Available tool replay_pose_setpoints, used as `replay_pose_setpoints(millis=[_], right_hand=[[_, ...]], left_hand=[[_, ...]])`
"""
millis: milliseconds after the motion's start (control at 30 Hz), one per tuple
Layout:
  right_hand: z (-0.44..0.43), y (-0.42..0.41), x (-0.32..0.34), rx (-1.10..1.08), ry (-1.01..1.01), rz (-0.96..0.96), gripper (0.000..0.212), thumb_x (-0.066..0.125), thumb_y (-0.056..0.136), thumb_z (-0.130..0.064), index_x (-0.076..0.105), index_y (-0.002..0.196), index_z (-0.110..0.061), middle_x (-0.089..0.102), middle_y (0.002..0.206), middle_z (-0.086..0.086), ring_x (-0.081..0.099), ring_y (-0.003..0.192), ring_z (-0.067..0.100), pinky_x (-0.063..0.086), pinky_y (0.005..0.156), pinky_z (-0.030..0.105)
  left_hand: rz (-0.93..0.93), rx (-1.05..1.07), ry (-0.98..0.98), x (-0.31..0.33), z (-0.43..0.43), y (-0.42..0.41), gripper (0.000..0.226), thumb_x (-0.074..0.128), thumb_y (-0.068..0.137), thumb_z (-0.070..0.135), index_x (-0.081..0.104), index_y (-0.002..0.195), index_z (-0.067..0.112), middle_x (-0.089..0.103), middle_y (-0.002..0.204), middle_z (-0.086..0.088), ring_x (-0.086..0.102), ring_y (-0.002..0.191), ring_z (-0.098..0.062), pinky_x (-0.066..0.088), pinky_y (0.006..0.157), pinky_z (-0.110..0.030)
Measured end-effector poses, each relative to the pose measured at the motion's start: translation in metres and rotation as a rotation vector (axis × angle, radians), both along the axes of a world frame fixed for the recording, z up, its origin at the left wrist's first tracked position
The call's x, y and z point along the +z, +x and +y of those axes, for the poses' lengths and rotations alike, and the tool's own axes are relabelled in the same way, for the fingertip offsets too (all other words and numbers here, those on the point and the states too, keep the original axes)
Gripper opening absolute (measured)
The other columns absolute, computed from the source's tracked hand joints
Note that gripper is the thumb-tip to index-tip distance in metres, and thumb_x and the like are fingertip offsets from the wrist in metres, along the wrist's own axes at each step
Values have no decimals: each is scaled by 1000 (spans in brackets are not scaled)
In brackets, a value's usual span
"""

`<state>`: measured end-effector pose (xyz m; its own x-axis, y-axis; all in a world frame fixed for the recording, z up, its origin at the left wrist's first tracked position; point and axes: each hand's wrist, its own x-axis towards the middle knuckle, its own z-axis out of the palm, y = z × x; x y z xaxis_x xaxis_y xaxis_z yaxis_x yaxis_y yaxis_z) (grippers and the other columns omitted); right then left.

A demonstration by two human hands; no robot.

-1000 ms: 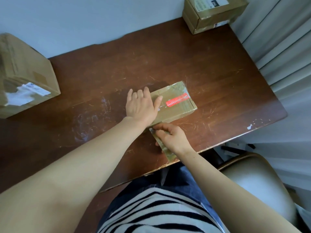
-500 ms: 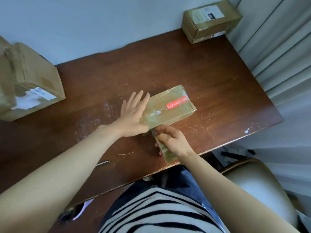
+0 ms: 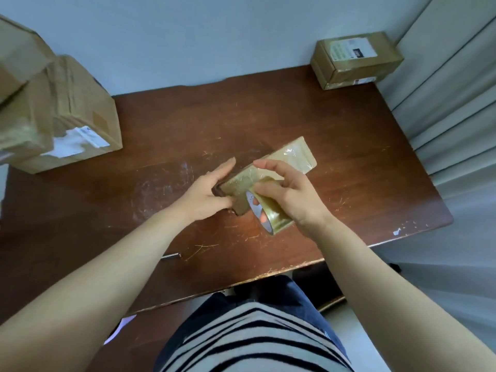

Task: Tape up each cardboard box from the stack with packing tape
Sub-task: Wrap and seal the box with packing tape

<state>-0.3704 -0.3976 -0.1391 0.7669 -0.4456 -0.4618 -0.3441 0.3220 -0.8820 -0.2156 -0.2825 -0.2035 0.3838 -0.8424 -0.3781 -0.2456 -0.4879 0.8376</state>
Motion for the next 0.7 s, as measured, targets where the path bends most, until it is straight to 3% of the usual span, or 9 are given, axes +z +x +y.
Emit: replay_pose_setpoints(millis=[100, 133, 200, 267, 333, 433, 533, 700], right_hand=[[-6, 27, 7, 34, -96, 23, 30, 60, 91, -9, 56, 119, -17, 68, 68, 3, 60, 48, 18, 51, 51, 24], [-8, 34, 8, 34, -102, 23, 26, 61, 91, -10, 58, 116, -16, 67, 65, 0, 61, 52, 19, 52, 50, 24], [-9, 42, 10, 37, -106, 18, 22, 64, 91, -15, 61, 112, -13, 67, 67, 1, 62, 61, 24, 53, 50, 24], [-9, 41, 12, 55, -139, 0, 18, 64, 91, -16, 64, 108, -12, 68, 75, 7, 63, 68, 28, 55, 53, 23], [-8, 35, 12, 52, -186, -46, 7, 61, 92, -13, 68, 94, -14, 68, 80, 15, 61, 68, 29, 53, 54, 22], [-5, 20, 2, 63, -239, -25, 12, 60, 93, -12, 69, 86, -14, 63, 67, 13, 56, 50, 24, 47, 44, 28], [0, 2, -17, 80, -205, 65, 10, 61, 93, -16, 69, 88, -12, 56, 51, 8, 51, 38, 18, 42, 45, 28], [6, -5, -46, 12, -145, 194, 11, 64, 90, -14, 71, 88, -6, 66, 73, 17, 57, 56, 26, 47, 43, 22]], left_hand=[[-407, -126, 11, 2, -4, -23, 125, 83, 68, 31, -7, 153, 15, 1, 160, 1, -8, 144, -9, -8, 116, -31], [-516, -111, 19, -1, -7, -26, 131, 84, 64, 40, -8, 152, 11, 3, 159, -2, -4, 144, -12, -4, 117, -32], [-622, -30, 18, -8, -11, -25, 119, 81, 65, 45, 9, 153, 8, 25, 152, -9, 20, 141, -24, 23, 113, -35], [-628, 48, 54, -13, -15, -18, 94, 75, 73, 38, 26, 148, 10, 41, 139, -7, 36, 131, -27, 40, 93, -33], [-618, 33, 101, -15, -16, -13, 93, 74, 76, 36, 22, 150, 13, 41, 139, -6, 35, 131, -25, 44, 85, -36], [-624, -13, 156, -11, -18, -10, 96, 72, 78, 38, 15, 152, 15, 35, 145, -5, 31, 133, -24, 45, 85, -40], [-619, -39, 236, -8, -23, -7, 97, 72, 78, 42, 14, 151, 19, 32, 146, -3, 28, 134, -22, 45, 86, -43], [-659, -55, 263, -5, -25, -5, 95, 70, 79, 51, 15, 150, 20, 34, 145, -1, 31, 131, -21, 46, 86, -44]])
